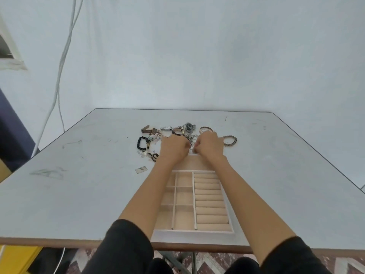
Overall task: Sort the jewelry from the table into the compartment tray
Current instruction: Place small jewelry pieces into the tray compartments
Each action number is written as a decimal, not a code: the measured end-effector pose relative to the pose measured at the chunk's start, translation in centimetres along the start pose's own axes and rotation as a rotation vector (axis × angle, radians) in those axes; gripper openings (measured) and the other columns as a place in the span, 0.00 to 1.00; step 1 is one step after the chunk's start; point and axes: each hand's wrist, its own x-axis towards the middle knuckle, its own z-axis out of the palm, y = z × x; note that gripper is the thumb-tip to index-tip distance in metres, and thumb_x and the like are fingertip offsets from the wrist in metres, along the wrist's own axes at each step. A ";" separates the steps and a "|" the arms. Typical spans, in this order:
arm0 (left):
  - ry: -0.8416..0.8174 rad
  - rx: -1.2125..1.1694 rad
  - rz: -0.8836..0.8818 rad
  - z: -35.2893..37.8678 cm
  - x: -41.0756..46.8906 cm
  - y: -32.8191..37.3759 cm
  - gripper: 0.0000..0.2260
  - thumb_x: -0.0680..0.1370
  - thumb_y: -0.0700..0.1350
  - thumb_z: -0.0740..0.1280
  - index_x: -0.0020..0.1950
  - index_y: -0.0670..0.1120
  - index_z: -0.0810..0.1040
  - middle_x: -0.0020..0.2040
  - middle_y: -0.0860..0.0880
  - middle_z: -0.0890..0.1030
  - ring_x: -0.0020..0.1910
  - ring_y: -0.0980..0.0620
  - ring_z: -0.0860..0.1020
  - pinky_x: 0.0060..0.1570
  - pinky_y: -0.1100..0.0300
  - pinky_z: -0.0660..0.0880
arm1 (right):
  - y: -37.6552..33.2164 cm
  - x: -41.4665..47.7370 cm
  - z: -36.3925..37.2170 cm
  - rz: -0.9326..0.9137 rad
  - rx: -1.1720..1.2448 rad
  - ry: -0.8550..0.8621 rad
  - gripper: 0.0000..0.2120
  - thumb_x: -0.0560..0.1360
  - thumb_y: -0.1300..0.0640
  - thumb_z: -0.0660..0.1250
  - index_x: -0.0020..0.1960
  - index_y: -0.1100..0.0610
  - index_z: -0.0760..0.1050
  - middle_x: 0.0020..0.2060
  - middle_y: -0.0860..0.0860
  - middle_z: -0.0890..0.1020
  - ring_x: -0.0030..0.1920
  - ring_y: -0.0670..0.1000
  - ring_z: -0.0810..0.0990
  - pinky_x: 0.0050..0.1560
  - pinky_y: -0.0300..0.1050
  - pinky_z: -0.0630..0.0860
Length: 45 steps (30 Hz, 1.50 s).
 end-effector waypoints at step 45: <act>-0.210 -0.003 -0.058 0.8 3.1 -0.5 0.10 0.77 0.50 0.67 0.56 0.51 0.79 0.59 0.48 0.79 0.61 0.46 0.75 0.57 0.53 0.72 | 1.2 2.6 -0.8 -0.236 -0.133 -0.207 0.08 0.73 0.57 0.70 0.52 0.52 0.77 0.57 0.53 0.74 0.59 0.54 0.73 0.47 0.46 0.68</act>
